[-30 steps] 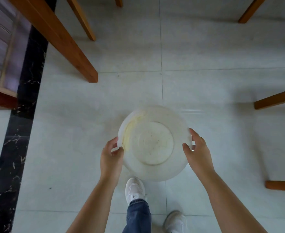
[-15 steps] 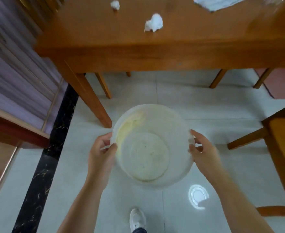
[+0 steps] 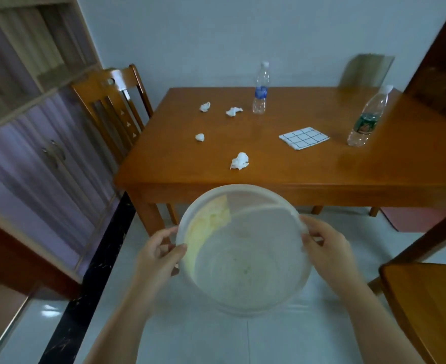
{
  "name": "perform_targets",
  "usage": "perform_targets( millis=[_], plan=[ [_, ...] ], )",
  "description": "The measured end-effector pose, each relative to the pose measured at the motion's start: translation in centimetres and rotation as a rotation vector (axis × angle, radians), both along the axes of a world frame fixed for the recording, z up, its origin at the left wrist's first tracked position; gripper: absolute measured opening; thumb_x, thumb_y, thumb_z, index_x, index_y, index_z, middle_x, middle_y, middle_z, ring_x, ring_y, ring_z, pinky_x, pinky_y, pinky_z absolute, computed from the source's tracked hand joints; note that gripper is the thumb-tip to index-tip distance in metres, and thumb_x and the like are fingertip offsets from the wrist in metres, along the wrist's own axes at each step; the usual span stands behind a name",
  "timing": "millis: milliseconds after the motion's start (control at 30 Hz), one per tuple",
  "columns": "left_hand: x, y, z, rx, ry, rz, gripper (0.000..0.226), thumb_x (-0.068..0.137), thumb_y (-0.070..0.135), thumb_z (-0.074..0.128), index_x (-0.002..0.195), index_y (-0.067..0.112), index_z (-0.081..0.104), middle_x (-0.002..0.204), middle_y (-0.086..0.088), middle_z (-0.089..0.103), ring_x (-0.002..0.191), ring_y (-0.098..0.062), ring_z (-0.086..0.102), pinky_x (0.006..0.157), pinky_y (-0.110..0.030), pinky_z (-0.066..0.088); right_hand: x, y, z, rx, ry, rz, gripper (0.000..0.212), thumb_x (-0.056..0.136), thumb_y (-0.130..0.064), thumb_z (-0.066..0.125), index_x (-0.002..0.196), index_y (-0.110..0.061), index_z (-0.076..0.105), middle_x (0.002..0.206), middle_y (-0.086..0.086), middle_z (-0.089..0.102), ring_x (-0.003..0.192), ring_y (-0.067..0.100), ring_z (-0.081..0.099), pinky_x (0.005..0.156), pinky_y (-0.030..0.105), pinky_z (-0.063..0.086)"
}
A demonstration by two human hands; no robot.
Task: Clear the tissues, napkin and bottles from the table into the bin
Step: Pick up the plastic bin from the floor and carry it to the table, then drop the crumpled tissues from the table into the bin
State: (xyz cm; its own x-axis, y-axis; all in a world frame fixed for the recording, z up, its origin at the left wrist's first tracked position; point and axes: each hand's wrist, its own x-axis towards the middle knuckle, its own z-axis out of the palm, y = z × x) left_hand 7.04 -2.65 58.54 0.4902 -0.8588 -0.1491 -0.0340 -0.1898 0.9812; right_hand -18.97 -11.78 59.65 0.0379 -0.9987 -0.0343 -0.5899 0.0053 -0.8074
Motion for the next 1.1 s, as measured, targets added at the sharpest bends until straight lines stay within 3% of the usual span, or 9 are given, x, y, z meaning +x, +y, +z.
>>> perform_targets(
  millis=[67, 133, 233, 367, 500, 733, 867, 1100],
  plan=[
    [0.7, -0.5, 1.6, -0.02, 0.015, 0.004, 0.027, 0.082, 0.014, 0.062, 0.102, 0.032, 0.06, 0.069, 0.01, 0.069, 0.074, -0.02, 0.065, 0.07, -0.045, 0.054, 0.7, -0.4, 1.9, -0.032, 0.009, 0.006, 0.033, 0.089, -0.016, 0.049, 0.12, -0.025, 0.053, 0.1, -0.001, 0.064, 0.079, 0.012, 0.057, 0.074, 0.031, 0.046],
    [1.6, -1.2, 3.1, -0.039, 0.014, 0.003, 0.027, 0.083, 0.014, 0.06, 0.1, 0.035, 0.061, 0.067, 0.015, 0.068, 0.076, -0.026, 0.063, 0.072, -0.049, 0.052, 1.5, -0.9, 3.7, -0.056, 0.013, 0.007, 0.032, 0.088, -0.016, 0.05, 0.119, -0.024, 0.054, 0.1, -0.002, 0.063, 0.081, 0.013, 0.057, 0.074, 0.03, 0.045],
    [2.6, -2.3, 5.6, -0.081, 0.002, -0.018, 0.029, 0.084, 0.016, 0.058, 0.096, 0.043, 0.061, 0.068, 0.014, 0.068, 0.067, -0.02, 0.063, 0.066, -0.045, 0.052, 2.8, -1.7, 5.6, -0.059, -0.005, -0.002, 0.032, 0.088, -0.015, 0.05, 0.117, -0.026, 0.056, 0.1, -0.002, 0.064, 0.083, 0.014, 0.057, 0.073, 0.029, 0.044],
    [4.0, -3.9, 8.2, -0.156, -0.053, -0.038, 0.03, 0.085, 0.016, 0.057, 0.103, 0.04, 0.06, 0.08, 0.002, 0.069, 0.074, -0.012, 0.065, 0.061, -0.033, 0.054, 4.1, -3.1, 7.4, -0.067, -0.05, -0.012, 0.033, 0.088, -0.012, 0.048, 0.117, -0.026, 0.056, 0.104, -0.002, 0.065, 0.088, 0.017, 0.058, 0.076, 0.031, 0.045],
    [4.7, -6.1, 10.0, -0.209, -0.122, -0.028, 0.03, 0.084, 0.014, 0.057, 0.102, 0.037, 0.059, 0.059, 0.015, 0.061, 0.059, 0.001, 0.059, 0.05, -0.013, 0.046, 5.0, -5.6, 8.4, -0.052, -0.064, -0.002, 0.035, 0.088, -0.011, 0.049, 0.12, -0.022, 0.054, 0.107, 0.003, 0.065, 0.095, 0.021, 0.058, 0.085, 0.04, 0.05],
    [4.1, -11.8, 10.9, -0.163, -0.223, 0.039, 0.025, 0.082, 0.024, 0.059, 0.097, 0.045, 0.059, 0.068, -0.002, 0.063, 0.062, -0.011, 0.061, 0.044, -0.02, 0.049, 4.9, -12.4, 8.1, -0.011, -0.11, 0.05, 0.036, 0.089, -0.012, 0.048, 0.125, -0.02, 0.05, 0.111, 0.006, 0.063, 0.096, 0.023, 0.057, 0.081, 0.037, 0.049],
    [3.4, -15.1, 10.9, -0.159, -0.237, 0.152, 0.023, 0.079, 0.029, 0.06, 0.091, 0.049, 0.062, 0.069, 0.004, 0.065, 0.054, -0.01, 0.061, 0.04, -0.021, 0.047, 4.5, -16.9, 7.6, 0.003, -0.158, 0.15, 0.038, 0.088, -0.018, 0.051, 0.126, -0.021, 0.049, 0.11, 0.001, 0.061, 0.1, 0.023, 0.058, 0.083, 0.043, 0.053],
    [2.2, -18.7, 11.0, -0.118, -0.278, 0.388, 0.026, 0.076, 0.025, 0.061, 0.088, 0.048, 0.064, 0.071, 0.022, 0.064, 0.061, -0.001, 0.061, 0.047, -0.023, 0.053, 4.9, -23.8, 6.2, 0.069, -0.216, 0.364, 0.039, 0.087, -0.027, 0.054, 0.125, -0.026, 0.049, 0.112, -0.001, 0.063, 0.098, 0.019, 0.06, 0.083, 0.047, 0.054]
  ],
)
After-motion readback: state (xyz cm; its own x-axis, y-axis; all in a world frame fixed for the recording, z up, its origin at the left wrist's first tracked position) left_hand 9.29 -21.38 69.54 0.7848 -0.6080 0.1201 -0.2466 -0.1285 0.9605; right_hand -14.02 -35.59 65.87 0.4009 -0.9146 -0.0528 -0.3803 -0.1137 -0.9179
